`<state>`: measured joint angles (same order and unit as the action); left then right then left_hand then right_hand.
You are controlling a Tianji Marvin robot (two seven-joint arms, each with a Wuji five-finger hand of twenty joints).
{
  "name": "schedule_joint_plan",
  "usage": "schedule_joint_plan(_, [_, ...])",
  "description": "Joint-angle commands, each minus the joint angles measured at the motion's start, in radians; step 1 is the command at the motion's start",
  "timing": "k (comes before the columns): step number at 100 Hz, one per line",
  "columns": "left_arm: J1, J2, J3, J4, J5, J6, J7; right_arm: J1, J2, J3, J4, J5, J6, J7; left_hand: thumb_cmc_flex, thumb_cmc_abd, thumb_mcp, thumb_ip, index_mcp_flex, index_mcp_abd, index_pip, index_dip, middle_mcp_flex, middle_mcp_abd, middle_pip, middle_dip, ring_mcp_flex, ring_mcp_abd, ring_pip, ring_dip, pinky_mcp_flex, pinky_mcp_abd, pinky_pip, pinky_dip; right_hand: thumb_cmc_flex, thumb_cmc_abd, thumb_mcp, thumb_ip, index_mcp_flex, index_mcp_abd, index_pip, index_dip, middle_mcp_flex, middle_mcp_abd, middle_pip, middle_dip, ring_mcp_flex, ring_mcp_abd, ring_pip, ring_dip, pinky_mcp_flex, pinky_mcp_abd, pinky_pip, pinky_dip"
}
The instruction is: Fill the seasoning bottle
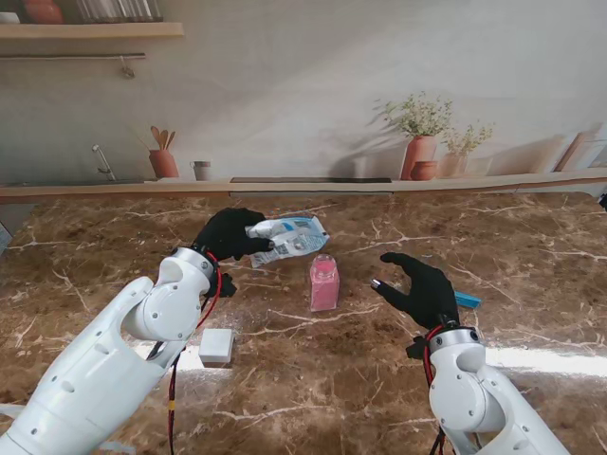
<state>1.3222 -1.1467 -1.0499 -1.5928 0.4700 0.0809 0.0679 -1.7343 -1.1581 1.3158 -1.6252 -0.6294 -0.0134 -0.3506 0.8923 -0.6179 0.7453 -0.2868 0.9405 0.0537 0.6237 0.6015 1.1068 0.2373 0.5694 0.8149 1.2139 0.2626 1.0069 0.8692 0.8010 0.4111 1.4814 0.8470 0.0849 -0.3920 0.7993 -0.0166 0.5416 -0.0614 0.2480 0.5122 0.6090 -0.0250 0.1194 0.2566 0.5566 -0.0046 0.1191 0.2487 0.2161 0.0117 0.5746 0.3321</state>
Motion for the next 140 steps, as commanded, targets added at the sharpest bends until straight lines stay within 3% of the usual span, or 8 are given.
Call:
schedule_joint_plan(1, [-0.014, -0.009, 0.006, 0.013, 0.0, -0.01, -0.007, -0.006, -0.009, -0.004, 0.005, 0.018, 0.008, 0.005, 0.143, 0.136, 0.284, 0.103, 0.193, -0.14, 0.385, 0.099, 0.102, -0.159, 0.134, 0.05, 0.045, -0.017, 0.048, 0.0, 0.024, -0.005, 0.066, 0.014, -0.002, 0.005, 0.011, 0.041, -0.025, -0.009, -0.002, 0.001, -0.015, -0.008, 0.005, -0.014, -0.021, -0.008, 0.002, -0.013, -0.018, -0.023, -0.022, -0.02])
schedule_joint_plan(31, [-0.046, 0.005, 0.039, 0.039, 0.122, -0.075, 0.0, -0.009, -0.011, -0.003, 0.002, 0.029, 0.011, 0.001, 0.136, 0.135, 0.284, 0.102, 0.192, -0.15, 0.388, 0.095, 0.105, -0.166, 0.137, 0.047, 0.045, -0.024, 0.055, -0.004, 0.027, -0.008, 0.068, 0.013, 0.005, 0.006, 0.021, 0.034, -0.02, -0.009, 0.005, 0.004, -0.007, -0.007, 0.01, -0.01, -0.019, -0.004, 0.005, -0.007, -0.015, -0.017, -0.018, -0.013])
schedule_joint_plan(68, [-0.091, 0.028, 0.066, 0.019, 0.214, -0.08, -0.072, -0.018, -0.014, 0.003, 0.0, 0.049, 0.008, 0.001, 0.136, 0.132, 0.286, 0.098, 0.186, -0.145, 0.387, 0.088, 0.102, -0.165, 0.136, 0.044, 0.044, -0.026, 0.057, -0.01, 0.027, -0.013, 0.068, 0.011, 0.01, 0.006, 0.03, 0.027, -0.013, -0.011, 0.012, 0.008, 0.003, -0.005, 0.015, -0.002, -0.015, 0.001, 0.009, 0.001, -0.015, -0.008, -0.014, -0.004])
schedule_joint_plan(90, [-0.124, 0.034, 0.085, 0.012, 0.273, -0.075, -0.081, -0.02, -0.016, 0.007, 0.004, 0.059, 0.004, -0.001, 0.134, 0.13, 0.286, 0.096, 0.185, -0.145, 0.387, 0.084, 0.103, -0.166, 0.136, 0.043, 0.045, -0.029, 0.058, -0.012, 0.029, -0.02, 0.069, 0.009, 0.011, 0.006, 0.034, 0.024, -0.011, -0.012, 0.014, 0.009, 0.007, -0.005, 0.016, 0.002, -0.015, 0.002, 0.01, 0.003, -0.015, -0.004, -0.012, 0.0])
schedule_joint_plan(140, [-0.205, 0.051, 0.141, 0.026, 0.393, -0.141, -0.119, -0.024, -0.019, 0.016, 0.014, 0.073, -0.003, -0.008, 0.127, 0.126, 0.287, 0.09, 0.181, -0.157, 0.393, 0.079, 0.103, -0.178, 0.136, 0.041, 0.045, -0.04, 0.062, -0.013, 0.032, -0.037, 0.071, 0.005, 0.015, 0.004, 0.039, 0.019, -0.006, -0.011, 0.017, 0.009, 0.017, -0.005, 0.02, 0.01, -0.011, 0.004, 0.012, 0.009, -0.012, 0.001, -0.009, 0.008])
